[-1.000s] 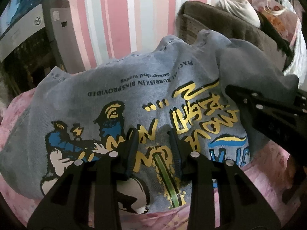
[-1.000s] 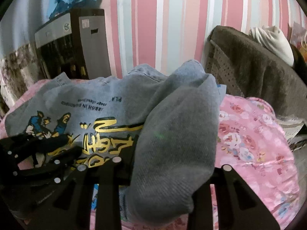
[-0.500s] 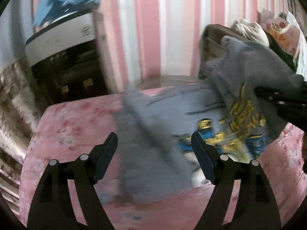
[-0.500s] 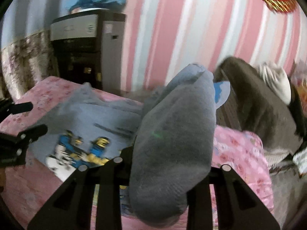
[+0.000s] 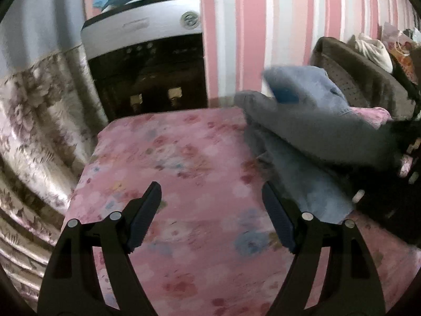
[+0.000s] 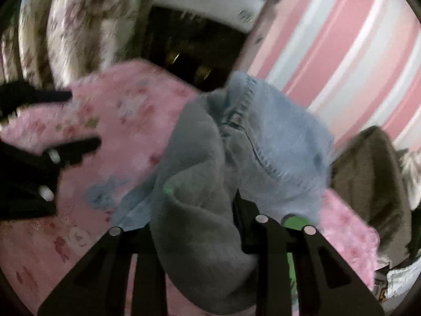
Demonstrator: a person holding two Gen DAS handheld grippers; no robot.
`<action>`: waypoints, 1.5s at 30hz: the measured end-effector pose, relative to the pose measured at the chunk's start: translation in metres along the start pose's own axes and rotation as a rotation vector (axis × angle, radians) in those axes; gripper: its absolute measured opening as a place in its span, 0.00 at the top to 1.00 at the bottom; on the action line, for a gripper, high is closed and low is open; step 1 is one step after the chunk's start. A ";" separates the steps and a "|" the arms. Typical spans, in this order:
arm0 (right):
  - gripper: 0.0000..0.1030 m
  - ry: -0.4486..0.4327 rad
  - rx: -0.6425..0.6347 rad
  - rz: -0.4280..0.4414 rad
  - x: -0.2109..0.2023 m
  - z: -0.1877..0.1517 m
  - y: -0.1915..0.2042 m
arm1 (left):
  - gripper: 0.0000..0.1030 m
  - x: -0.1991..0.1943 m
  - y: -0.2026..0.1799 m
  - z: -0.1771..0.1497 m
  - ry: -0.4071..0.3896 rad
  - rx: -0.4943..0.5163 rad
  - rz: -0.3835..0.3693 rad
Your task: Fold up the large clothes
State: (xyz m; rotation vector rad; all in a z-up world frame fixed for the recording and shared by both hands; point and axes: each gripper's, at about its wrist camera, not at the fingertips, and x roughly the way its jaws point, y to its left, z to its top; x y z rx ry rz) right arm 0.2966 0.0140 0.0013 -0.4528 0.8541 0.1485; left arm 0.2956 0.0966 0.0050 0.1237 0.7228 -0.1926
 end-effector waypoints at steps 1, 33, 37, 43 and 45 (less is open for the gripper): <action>0.72 -0.004 -0.009 -0.011 0.005 -0.007 0.005 | 0.24 0.002 0.002 -0.002 0.005 -0.005 -0.001; 0.40 -0.172 0.132 0.042 -0.108 -0.058 -0.042 | 0.20 -0.022 -0.043 -0.033 0.009 0.050 -0.056; 0.40 -0.174 0.169 0.027 -0.115 -0.063 -0.055 | 0.20 -0.026 -0.052 -0.032 0.004 0.064 -0.064; 0.40 -0.183 0.211 -0.044 -0.122 -0.077 -0.079 | 0.20 -0.031 -0.061 -0.030 -0.002 0.074 -0.076; 0.40 -0.185 0.245 -0.062 -0.124 -0.082 -0.093 | 0.20 -0.033 -0.063 -0.027 -0.012 0.072 -0.076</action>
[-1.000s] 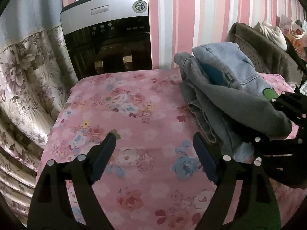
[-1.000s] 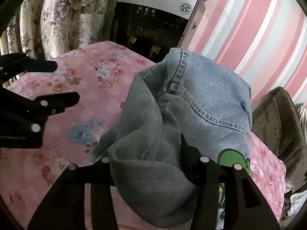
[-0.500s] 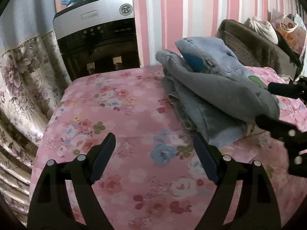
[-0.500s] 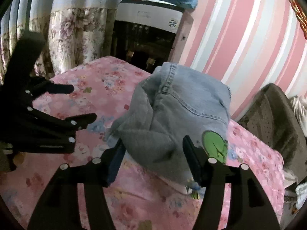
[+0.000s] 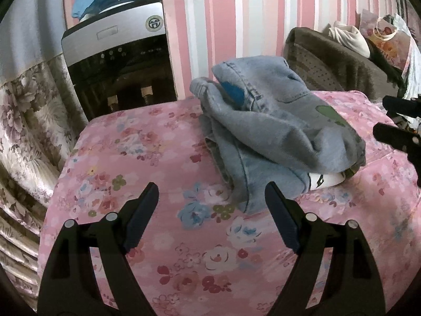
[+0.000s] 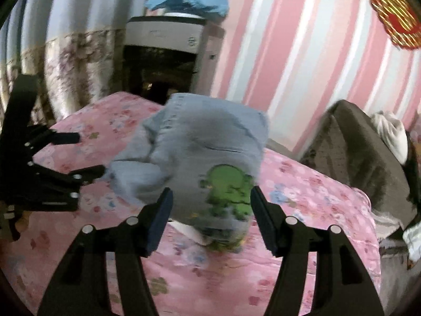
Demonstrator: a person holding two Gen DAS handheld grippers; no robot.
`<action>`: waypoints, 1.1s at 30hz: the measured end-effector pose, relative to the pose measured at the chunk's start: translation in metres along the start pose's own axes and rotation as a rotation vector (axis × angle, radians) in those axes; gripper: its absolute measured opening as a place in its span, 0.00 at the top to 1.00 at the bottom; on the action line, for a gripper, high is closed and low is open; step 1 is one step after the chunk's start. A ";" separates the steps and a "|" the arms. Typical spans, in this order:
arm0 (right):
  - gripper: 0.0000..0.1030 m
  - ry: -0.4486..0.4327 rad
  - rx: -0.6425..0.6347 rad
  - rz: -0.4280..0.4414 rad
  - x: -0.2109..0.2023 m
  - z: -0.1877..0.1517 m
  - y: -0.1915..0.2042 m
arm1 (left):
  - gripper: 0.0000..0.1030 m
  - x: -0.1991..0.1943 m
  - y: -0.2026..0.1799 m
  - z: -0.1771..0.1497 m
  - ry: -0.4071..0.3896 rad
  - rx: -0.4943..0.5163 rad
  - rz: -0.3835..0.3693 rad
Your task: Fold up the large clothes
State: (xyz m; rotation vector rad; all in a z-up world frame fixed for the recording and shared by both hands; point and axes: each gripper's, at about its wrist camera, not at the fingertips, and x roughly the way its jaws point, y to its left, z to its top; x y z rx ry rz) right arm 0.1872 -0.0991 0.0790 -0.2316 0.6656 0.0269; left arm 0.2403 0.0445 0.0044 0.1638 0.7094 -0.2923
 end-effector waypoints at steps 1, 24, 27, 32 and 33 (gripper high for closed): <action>0.40 -0.002 0.013 -0.013 0.000 0.000 -0.007 | 0.20 -0.001 0.000 0.002 -0.003 -0.001 -0.002; 0.30 0.086 0.231 0.031 0.095 -0.024 -0.066 | 0.13 0.089 -0.002 0.033 0.139 0.003 0.025; 0.30 0.075 0.229 0.018 0.097 -0.028 -0.061 | 0.12 0.093 0.005 0.024 0.128 -0.030 -0.007; 0.30 0.069 0.233 0.019 0.100 -0.032 -0.061 | 0.10 0.097 0.002 0.021 0.119 -0.011 0.007; 0.30 0.066 0.227 0.012 0.099 -0.030 -0.060 | 0.10 0.097 0.002 0.021 0.121 -0.013 0.005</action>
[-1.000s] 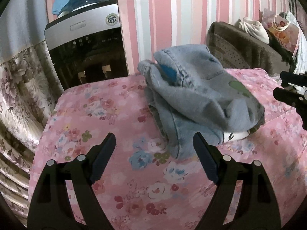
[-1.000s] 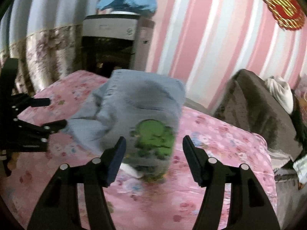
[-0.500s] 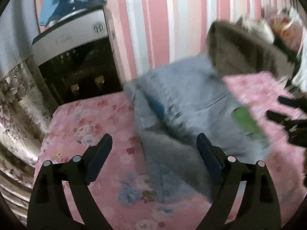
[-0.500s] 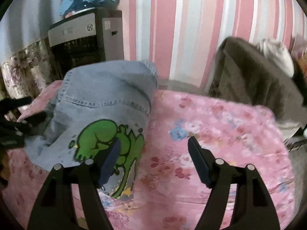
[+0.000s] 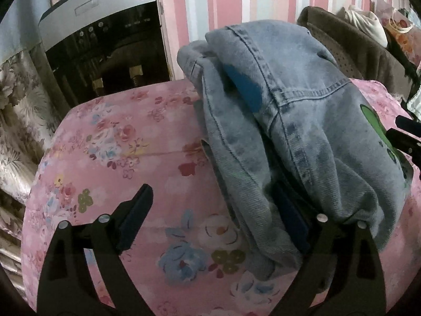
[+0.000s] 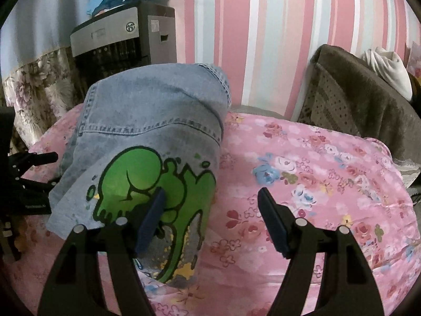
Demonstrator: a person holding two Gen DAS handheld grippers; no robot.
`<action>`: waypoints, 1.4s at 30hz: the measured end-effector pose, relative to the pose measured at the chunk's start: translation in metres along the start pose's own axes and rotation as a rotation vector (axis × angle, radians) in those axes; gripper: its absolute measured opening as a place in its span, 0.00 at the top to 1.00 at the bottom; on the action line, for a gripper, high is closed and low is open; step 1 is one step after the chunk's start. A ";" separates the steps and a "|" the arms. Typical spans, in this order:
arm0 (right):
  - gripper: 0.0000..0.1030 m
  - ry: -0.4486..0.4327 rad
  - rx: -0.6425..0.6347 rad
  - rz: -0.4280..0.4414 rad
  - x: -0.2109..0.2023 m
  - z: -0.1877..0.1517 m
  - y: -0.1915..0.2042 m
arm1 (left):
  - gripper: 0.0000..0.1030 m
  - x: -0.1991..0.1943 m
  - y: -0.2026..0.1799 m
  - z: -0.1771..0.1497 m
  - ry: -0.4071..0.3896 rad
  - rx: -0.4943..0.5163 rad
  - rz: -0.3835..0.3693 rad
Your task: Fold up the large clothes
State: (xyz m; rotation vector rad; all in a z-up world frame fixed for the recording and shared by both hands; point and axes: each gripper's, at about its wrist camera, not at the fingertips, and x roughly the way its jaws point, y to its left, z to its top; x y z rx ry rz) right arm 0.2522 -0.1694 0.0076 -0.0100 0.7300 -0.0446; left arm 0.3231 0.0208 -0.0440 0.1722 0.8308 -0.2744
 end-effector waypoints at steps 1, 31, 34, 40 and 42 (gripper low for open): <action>0.29 -0.004 -0.003 -0.007 -0.002 0.001 0.000 | 0.10 -0.001 -0.001 0.002 -0.001 -0.001 0.006; 0.18 -0.022 -0.120 0.050 -0.013 -0.044 0.013 | 0.05 -0.021 -0.008 0.002 -0.021 -0.031 -0.017; 0.18 -0.012 -0.102 0.073 -0.008 -0.042 0.011 | 0.03 -0.015 -0.008 0.004 -0.017 -0.035 -0.022; 0.19 0.012 -0.070 0.146 0.008 -0.037 0.007 | 0.12 0.000 -0.003 0.005 0.004 -0.068 -0.105; 0.26 0.021 -0.059 0.185 0.011 -0.036 0.006 | 0.34 0.003 -0.006 0.003 0.022 -0.064 -0.174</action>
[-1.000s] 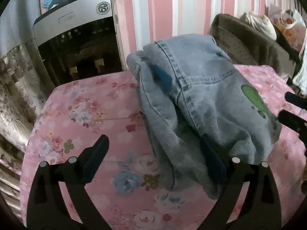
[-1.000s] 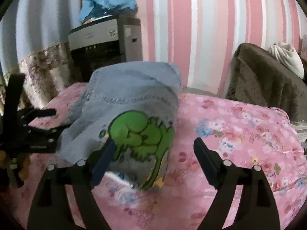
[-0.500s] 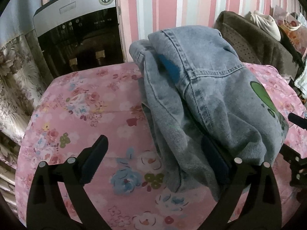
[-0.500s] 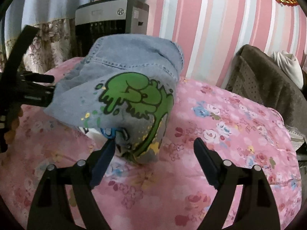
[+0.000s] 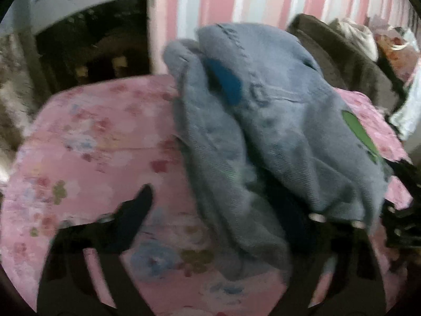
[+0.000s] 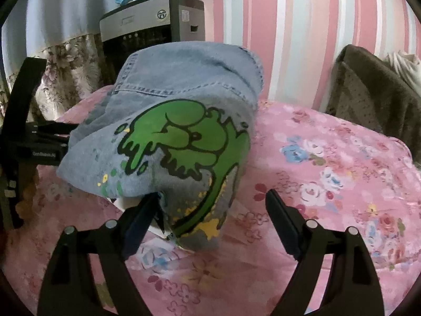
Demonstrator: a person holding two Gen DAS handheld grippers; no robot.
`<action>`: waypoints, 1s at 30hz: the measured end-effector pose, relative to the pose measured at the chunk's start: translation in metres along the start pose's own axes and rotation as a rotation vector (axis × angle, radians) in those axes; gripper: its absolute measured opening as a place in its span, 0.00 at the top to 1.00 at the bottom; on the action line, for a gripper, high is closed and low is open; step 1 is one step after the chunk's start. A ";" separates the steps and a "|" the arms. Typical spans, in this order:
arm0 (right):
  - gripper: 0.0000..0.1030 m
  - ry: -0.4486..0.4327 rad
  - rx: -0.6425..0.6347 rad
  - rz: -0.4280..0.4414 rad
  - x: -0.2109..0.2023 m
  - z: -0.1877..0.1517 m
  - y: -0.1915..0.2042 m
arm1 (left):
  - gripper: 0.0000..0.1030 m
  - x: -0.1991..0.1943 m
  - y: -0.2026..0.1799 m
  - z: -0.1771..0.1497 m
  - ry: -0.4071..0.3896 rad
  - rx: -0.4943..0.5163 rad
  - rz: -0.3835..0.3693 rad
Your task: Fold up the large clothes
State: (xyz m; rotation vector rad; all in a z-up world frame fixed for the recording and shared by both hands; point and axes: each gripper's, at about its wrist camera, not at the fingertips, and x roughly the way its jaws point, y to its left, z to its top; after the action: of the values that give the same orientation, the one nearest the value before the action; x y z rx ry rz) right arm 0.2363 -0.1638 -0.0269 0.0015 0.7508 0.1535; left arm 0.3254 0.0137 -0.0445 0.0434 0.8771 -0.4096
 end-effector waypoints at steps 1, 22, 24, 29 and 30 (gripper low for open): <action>0.34 0.005 0.004 0.025 0.001 0.000 0.000 | 0.50 0.000 -0.003 -0.001 0.006 0.006 -0.031; 0.73 -0.223 -0.174 -0.017 -0.059 0.002 0.014 | 0.88 -0.040 -0.068 -0.001 -0.165 0.118 0.078; 0.73 -0.254 -0.206 -0.047 -0.079 -0.004 0.013 | 0.88 -0.052 -0.081 -0.003 -0.183 0.123 0.062; 0.73 -0.279 -0.224 -0.083 -0.136 -0.032 0.005 | 0.88 -0.086 -0.122 -0.024 -0.215 0.150 0.006; 0.73 -0.270 -0.223 -0.087 -0.145 -0.040 0.003 | 0.88 -0.090 -0.130 -0.031 -0.213 0.156 -0.002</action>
State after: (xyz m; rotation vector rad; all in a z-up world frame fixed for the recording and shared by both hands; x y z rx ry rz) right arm 0.1049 -0.1834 0.0425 -0.2188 0.4604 0.1500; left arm 0.2042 -0.0697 0.0207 0.1398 0.6343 -0.4747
